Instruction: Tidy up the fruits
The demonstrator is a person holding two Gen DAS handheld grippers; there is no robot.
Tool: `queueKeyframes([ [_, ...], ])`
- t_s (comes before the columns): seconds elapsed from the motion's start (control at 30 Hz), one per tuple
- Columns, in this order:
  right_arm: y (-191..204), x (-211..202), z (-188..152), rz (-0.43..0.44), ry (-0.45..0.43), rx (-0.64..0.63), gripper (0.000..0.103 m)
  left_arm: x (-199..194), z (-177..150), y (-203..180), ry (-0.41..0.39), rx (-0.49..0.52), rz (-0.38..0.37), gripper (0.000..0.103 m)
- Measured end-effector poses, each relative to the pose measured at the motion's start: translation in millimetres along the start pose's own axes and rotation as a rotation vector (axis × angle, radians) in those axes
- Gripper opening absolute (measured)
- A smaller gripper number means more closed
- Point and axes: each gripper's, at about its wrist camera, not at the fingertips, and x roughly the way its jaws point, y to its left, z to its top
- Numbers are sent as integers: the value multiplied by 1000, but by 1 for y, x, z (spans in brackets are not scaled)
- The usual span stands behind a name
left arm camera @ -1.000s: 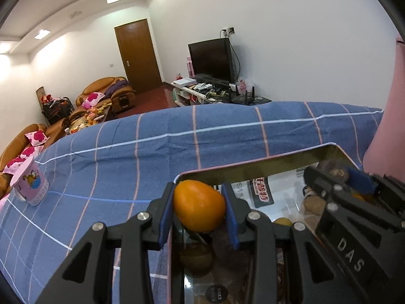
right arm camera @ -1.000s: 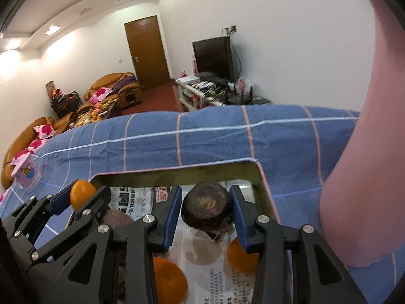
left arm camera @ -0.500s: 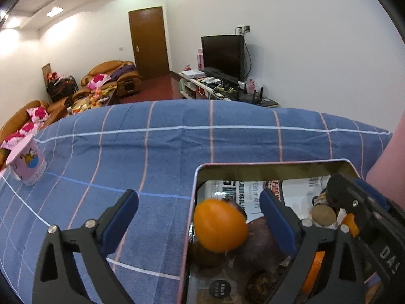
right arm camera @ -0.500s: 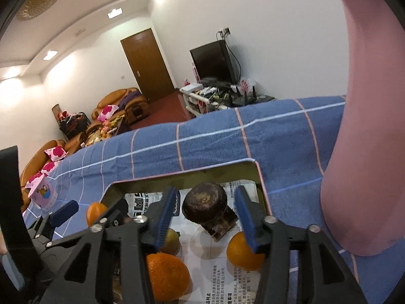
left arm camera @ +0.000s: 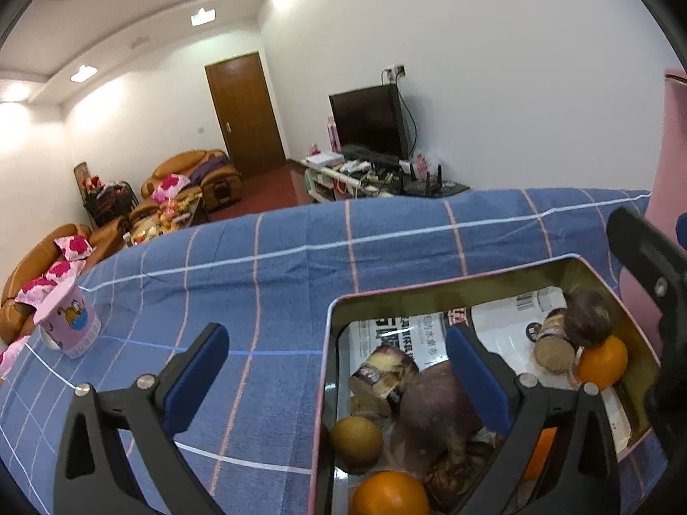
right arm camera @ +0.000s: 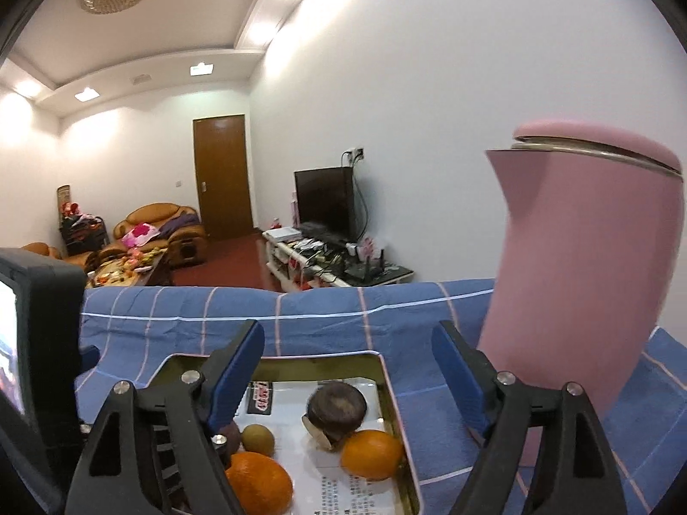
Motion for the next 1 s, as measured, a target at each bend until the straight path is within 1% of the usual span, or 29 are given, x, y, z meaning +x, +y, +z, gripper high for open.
queueKeyframes([
  [0.13,-1,-2,-1,-7,-11,5,82,-11,-2,5,-52,-26,-2,103],
  [0.2,0,-6,-1,-11,-28,1,82,-15,-3,9,-68,-42,-29,103],
  [0.3,1,-16,-3,-18,-54,-7,82,-23,-6,14,-95,-62,-48,103],
  [0.43,0,-26,-6,-20,-56,0,82,-35,-12,19,-126,-81,-53,103],
  [0.57,-3,-40,-8,-28,-85,5,82,-51,-19,22,-173,-93,-58,103],
  [1.0,-2,-74,-17,-41,-126,-7,82,-76,-35,33,-218,-115,-73,103],
])
